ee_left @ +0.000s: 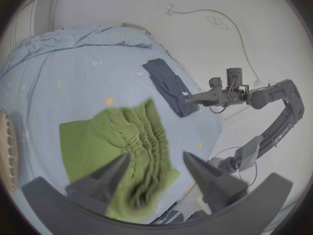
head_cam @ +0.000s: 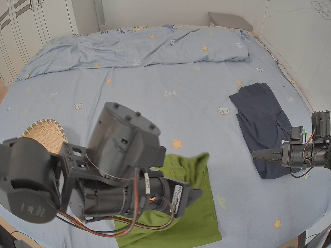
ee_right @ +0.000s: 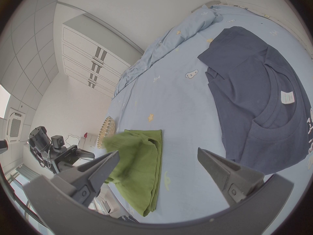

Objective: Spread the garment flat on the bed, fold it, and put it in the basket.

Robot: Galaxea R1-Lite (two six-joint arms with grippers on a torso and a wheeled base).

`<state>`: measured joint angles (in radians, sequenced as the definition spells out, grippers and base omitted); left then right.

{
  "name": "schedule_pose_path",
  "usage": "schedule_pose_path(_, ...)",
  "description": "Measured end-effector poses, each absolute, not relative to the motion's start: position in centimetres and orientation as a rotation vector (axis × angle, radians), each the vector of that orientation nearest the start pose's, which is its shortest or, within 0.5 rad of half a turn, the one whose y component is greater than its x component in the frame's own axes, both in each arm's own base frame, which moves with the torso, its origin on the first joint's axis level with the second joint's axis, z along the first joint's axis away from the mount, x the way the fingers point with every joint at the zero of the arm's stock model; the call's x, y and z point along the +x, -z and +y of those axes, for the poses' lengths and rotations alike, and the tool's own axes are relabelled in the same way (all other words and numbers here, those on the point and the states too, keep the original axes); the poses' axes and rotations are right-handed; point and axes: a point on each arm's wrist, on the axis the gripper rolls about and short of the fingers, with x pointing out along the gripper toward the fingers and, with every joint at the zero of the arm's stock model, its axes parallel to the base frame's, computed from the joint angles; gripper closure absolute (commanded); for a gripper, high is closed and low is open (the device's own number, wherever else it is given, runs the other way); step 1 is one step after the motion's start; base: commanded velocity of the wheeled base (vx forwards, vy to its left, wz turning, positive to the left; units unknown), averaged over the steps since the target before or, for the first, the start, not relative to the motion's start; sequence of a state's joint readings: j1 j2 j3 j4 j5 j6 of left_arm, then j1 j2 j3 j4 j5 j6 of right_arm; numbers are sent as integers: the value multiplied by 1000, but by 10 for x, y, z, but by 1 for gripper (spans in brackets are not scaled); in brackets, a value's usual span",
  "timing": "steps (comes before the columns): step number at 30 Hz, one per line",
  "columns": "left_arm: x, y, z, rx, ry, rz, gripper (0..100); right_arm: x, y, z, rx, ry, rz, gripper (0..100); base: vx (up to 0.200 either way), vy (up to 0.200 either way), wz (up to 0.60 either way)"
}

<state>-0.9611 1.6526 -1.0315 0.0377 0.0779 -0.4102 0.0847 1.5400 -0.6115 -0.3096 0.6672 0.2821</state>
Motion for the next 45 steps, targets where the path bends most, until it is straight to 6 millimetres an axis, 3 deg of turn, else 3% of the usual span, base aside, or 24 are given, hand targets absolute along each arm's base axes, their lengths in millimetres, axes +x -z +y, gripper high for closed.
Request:
schedule_pose_path(7,167,-193,-264,-223,735,731,0,233,-148,34,443,-640,710,0,0,0,0)
schedule_pose_path(12,180,-188,-261,-270,696,751,0,232,-148,39,437,-662,720,0,0,0,0)
schedule_pose_path(16,209,-180,-234,-315,619,790,0,229,-147,51,421,-708,739,0,0,0,0)
schedule_pose_path(22,252,-159,-166,-433,548,906,0,220,-144,82,376,-827,786,0,0,0,0)
schedule_pose_path(25,262,-144,-130,-466,543,955,0,216,-141,102,344,-902,821,0,0,0,0)
schedule_pose_path(29,263,-124,-98,-417,582,990,0,208,-130,132,295,-1001,893,0,0,0,0)
schedule_pose_path(35,261,-96,-81,-413,583,1075,0,198,-107,163,219,-1054,1000,0,0,0,0)
schedule_pose_path(45,262,-77,-83,-421,569,1150,0,199,-75,181,159,-1021,1111,0,0,0,0)
